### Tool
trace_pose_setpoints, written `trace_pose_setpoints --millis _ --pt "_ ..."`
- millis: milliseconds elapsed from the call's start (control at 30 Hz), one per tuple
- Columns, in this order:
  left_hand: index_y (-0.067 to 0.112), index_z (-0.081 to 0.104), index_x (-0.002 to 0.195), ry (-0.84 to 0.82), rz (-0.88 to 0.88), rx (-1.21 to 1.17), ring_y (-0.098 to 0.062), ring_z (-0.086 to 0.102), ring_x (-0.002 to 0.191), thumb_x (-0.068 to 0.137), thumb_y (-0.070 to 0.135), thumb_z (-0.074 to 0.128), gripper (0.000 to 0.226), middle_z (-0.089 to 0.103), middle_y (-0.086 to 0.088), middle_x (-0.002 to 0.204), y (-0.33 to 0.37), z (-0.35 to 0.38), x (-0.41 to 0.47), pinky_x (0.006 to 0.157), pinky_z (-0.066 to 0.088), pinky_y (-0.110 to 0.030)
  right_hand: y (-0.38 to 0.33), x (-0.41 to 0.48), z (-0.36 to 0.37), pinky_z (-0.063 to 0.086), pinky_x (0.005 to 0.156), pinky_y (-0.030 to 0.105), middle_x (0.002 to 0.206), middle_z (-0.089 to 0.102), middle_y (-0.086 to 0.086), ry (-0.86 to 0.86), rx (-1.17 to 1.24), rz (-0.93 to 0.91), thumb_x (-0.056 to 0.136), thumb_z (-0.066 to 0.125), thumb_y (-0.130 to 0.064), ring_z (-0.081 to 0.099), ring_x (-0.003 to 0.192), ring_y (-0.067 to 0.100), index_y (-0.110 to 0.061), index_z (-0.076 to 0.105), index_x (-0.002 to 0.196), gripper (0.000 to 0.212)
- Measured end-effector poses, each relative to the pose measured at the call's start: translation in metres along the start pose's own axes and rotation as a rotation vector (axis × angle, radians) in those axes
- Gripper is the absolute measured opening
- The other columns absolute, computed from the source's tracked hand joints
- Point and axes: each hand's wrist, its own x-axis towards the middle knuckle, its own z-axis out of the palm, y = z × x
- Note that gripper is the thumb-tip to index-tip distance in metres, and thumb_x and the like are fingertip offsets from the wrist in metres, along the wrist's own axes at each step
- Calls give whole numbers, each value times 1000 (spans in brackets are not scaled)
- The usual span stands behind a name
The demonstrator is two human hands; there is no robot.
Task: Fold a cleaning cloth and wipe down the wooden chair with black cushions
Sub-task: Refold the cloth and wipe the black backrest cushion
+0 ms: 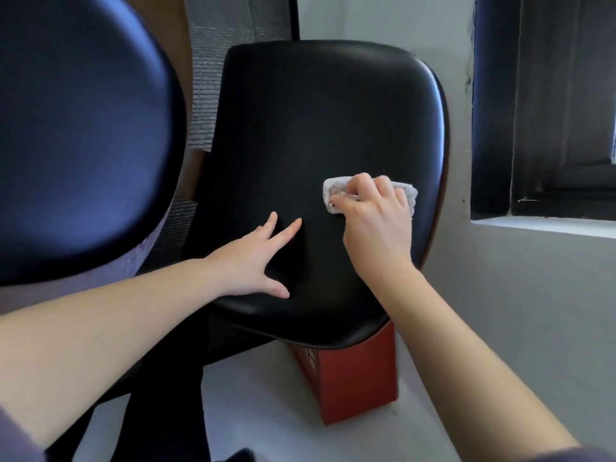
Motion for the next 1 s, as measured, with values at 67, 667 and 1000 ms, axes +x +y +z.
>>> trace_pose_setpoints --millis 67,667,1000 --pt "53 -19 146 3 -6 17 -29 11 150 71 55 78 123 -20 -4 162 -1 6 -3 116 32 -36 -2 9 -3 35 71 36 93 60 5 10 -22 81 66 72 2 52 83 29 -15 75 82 24" --pt "49 -17 148 31 -20 38 -26 11 151 76 51 77 119 -17 -2 163 -12 37 -32 109 41 -39 -60 -132 -9 31 67 34 94 64 2 18 192 -25 80 51 -5 51 83 24 -18 74 91 29" --pt "51 -17 148 -33 -37 107 -30 39 139 78 52 75 116 -15 0 164 -20 39 -43 100 47 -35 -43 -154 -4 32 71 32 96 64 -1 -109 126 -514 90 52 -7 51 83 21 -17 72 98 24"
